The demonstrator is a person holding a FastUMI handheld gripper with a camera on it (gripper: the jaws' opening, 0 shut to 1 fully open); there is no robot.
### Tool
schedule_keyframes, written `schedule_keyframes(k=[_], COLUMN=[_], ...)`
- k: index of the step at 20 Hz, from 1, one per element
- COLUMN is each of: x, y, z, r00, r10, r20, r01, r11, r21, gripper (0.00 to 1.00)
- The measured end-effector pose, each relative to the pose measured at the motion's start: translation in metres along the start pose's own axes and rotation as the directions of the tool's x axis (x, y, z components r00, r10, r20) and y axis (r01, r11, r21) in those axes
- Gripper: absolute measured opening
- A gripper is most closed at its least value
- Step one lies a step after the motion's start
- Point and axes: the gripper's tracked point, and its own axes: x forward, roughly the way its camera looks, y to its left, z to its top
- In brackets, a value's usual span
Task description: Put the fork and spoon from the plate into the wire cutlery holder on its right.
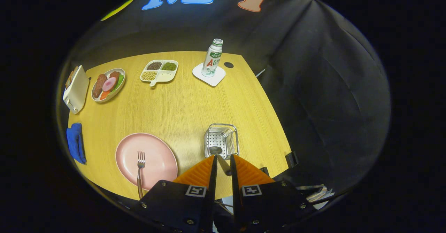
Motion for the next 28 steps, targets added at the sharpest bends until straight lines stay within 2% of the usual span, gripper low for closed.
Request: schedule_keyframes(k=[7,12,21,24,28], x=[-0.015,-0.028,-0.043,-0.039,-0.032], y=[0.025,0.065,0.153,0.169,0.19], z=[-0.001,-0.014,-0.077,-0.104,-0.13], r00=[1.0,0.999,0.981,0.969,0.95], r10=[0.014,0.051,0.134,0.134,0.166], r20=[0.013,0.002,-0.14,-0.206,-0.266], r01=[-0.014,-0.05,-0.158,-0.171,-0.21], r11=[0.999,0.994,0.972,0.969,0.967], r21=[-0.043,-0.097,-0.177,-0.176,-0.145], gripper=[0.23,0.23,0.24,0.56,0.56])
